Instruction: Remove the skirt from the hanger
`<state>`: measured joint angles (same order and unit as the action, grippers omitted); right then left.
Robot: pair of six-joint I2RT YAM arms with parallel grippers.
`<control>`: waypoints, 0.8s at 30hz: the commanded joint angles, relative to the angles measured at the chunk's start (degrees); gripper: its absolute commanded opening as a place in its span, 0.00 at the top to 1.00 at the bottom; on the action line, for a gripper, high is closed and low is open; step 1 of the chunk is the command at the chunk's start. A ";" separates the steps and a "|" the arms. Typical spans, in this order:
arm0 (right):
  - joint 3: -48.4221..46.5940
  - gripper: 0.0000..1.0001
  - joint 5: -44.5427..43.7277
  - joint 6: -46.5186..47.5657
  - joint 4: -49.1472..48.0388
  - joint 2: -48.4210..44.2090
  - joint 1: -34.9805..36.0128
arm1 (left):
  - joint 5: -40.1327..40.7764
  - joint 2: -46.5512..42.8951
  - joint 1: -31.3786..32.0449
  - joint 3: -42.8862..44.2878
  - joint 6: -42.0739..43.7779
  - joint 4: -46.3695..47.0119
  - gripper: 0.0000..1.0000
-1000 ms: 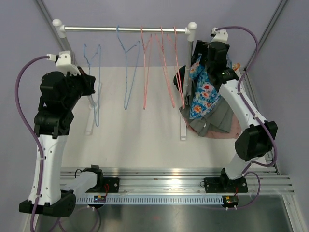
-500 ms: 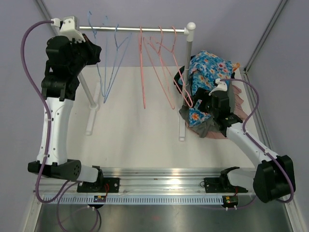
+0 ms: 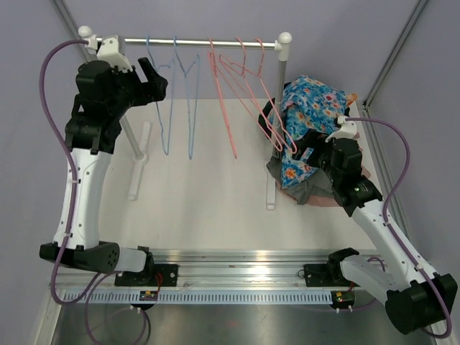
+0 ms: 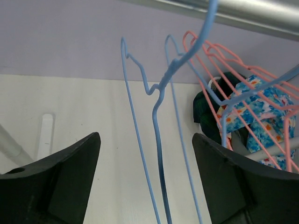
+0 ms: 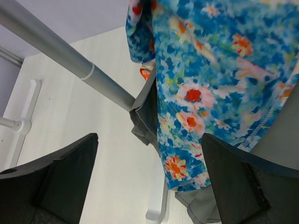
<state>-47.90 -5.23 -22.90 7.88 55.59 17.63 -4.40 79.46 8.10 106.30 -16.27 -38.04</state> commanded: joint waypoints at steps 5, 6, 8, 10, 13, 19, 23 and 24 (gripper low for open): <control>-9.93 0.00 -5.76 3.21 9.42 -7.25 0.39 | 2.73 -15.01 0.08 -7.49 1.68 -1.60 0.01; -10.37 0.01 -4.53 2.51 10.83 -8.99 0.30 | 2.73 -17.13 0.08 -10.30 1.51 -1.34 0.01; -10.20 0.01 -1.29 0.50 12.50 -12.33 0.30 | 2.39 -24.50 0.08 -19.25 0.63 0.24 0.01; -8.02 0.00 2.92 -1.53 12.86 -15.15 0.30 | 2.03 -32.65 0.08 -29.59 -0.68 1.82 0.01; -1.52 0.01 7.32 -6.45 11.81 -21.74 0.39 | 1.68 -41.20 -0.01 -40.00 -2.09 4.46 0.01; 9.20 0.00 11.29 -12.96 13.21 -37.47 0.39 | 4.14 -60.10 -0.01 -59.08 -5.17 3.41 0.01; 12.56 0.01 10.60 -14.37 16.01 -47.48 0.39 | 8.61 -66.27 0.77 -60.60 -4.92 2.10 0.01; 12.83 0.01 10.25 -14.11 16.98 -48.46 0.30 | 9.23 -66.19 1.04 -60.51 -4.56 1.75 0.01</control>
<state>-35.59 3.77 -34.85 23.51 10.90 17.63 0.95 14.20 8.34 44.64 -20.64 -39.79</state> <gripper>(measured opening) 0.993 0.987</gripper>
